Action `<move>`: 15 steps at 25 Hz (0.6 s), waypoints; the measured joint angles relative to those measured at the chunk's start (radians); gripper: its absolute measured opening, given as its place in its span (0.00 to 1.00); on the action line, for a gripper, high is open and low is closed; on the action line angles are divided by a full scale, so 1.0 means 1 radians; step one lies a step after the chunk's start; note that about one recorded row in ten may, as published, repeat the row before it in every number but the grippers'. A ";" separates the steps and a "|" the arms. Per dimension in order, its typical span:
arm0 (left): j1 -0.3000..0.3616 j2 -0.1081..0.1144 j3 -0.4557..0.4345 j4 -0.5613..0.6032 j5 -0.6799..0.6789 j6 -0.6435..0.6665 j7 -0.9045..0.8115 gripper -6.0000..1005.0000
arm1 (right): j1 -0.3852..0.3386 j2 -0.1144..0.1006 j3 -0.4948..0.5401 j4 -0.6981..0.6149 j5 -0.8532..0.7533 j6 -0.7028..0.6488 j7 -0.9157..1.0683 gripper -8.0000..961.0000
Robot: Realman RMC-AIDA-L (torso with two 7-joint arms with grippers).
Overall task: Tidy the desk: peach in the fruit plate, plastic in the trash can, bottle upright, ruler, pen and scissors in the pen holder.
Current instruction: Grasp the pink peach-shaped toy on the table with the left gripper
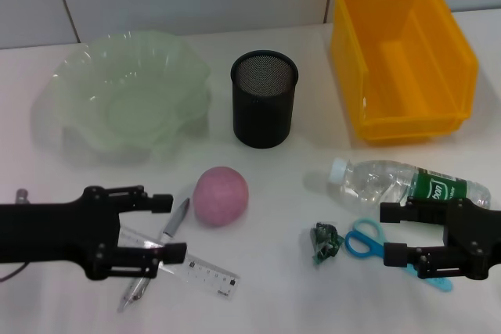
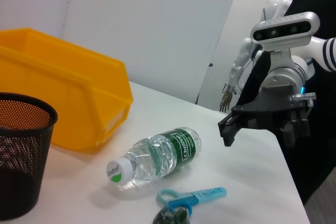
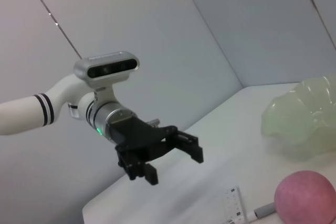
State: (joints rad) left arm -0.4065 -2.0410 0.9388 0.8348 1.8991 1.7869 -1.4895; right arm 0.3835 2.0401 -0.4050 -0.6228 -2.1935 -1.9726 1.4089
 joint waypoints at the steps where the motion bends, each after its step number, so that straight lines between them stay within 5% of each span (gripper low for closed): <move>1: 0.000 0.000 0.000 0.000 0.000 0.000 0.000 0.80 | 0.000 0.000 0.000 0.000 0.000 0.000 0.000 0.85; 13: -0.074 -0.026 0.030 0.072 0.108 -0.162 -0.144 0.80 | 0.000 0.000 0.000 0.000 0.000 -0.002 -0.004 0.85; 14: -0.094 -0.028 0.179 0.129 0.120 -0.274 -0.218 0.79 | 0.000 0.000 0.000 0.000 0.001 -0.002 -0.004 0.85; 15: -0.094 -0.028 0.179 0.129 0.120 -0.274 -0.218 0.79 | 0.000 0.000 0.000 0.000 0.001 -0.002 -0.004 0.85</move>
State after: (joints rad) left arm -0.5004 -2.0691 1.1176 0.9642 2.0191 1.5128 -1.7076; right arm 0.3836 2.0399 -0.4050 -0.6228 -2.1924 -1.9743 1.4050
